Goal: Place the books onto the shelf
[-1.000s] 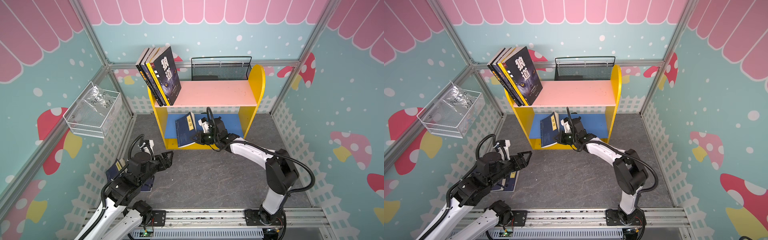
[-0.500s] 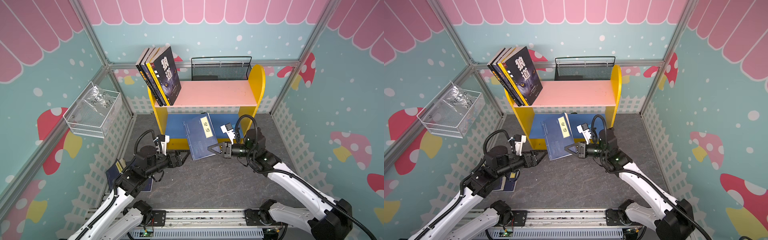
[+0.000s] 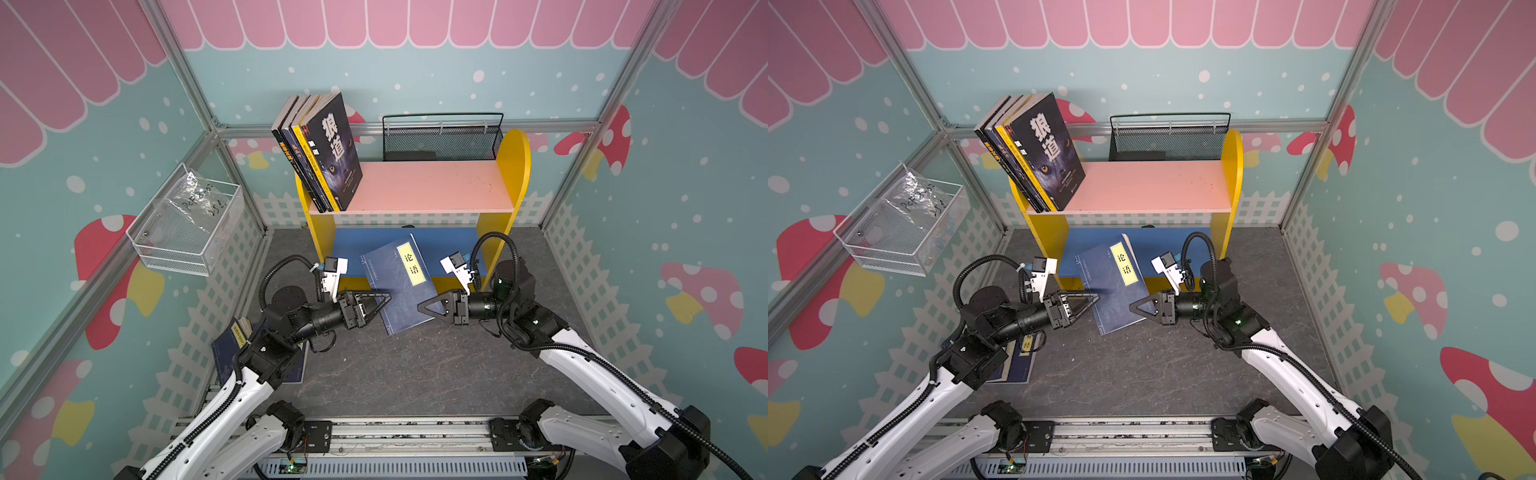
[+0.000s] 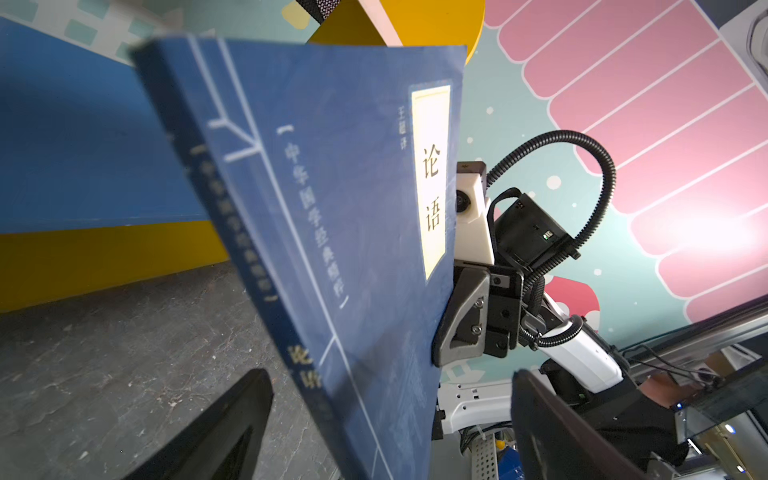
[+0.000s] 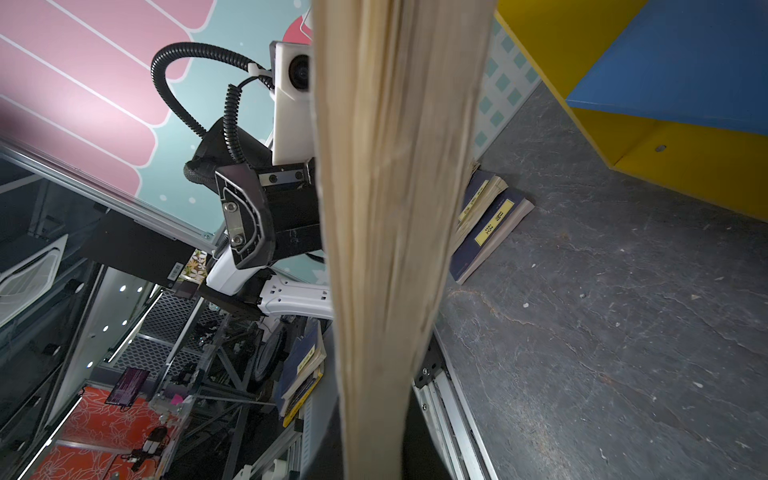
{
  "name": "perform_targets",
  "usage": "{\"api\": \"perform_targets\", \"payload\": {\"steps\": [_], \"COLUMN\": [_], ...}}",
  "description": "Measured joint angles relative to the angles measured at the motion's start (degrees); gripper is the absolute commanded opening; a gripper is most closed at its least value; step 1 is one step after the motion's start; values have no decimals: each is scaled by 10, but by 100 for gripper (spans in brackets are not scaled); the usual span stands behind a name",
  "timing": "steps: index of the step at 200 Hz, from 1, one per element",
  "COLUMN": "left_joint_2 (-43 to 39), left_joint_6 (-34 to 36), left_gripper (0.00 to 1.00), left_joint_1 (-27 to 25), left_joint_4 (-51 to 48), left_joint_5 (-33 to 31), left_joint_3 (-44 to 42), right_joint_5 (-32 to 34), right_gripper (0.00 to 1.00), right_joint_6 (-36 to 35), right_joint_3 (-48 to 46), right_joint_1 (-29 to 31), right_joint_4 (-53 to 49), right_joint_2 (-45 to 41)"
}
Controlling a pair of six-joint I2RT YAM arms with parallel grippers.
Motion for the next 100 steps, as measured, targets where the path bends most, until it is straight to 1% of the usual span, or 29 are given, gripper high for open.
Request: {"api": "perform_targets", "payload": {"steps": [14, 35, 62, 68, 80, 90, 100], "left_joint_2": [12, 31, 42, 42, 40, 38, 34], "left_joint_6": [-5, -10, -15, -15, -14, -8, -4], "left_gripper": [72, 55, 43, 40, 31, 25, 21], "left_joint_1": [0, 0, 0, 0, 0, 0, 0], "left_joint_4": [11, 27, 38, 37, 34, 25, 15], "left_joint_5": [9, 17, 20, 20, 17, 12, 4], "left_joint_3": [9, 24, 34, 35, 37, 40, 45], "right_joint_5": [-12, -27, -38, -40, -42, -43, -40], "right_gripper": [10, 10, 11, 12, 14, 18, 20], "right_joint_6": [0, 0, -2, -3, -5, -7, -9], "right_joint_3": [0, 0, 3, 4, 7, 10, 13], "right_joint_1": [0, 0, 0, 0, 0, 0, 0], "right_joint_4": [2, 4, 14, 15, 16, 16, 18], "right_joint_2": [4, 10, 12, 12, 14, 17, 21]}}
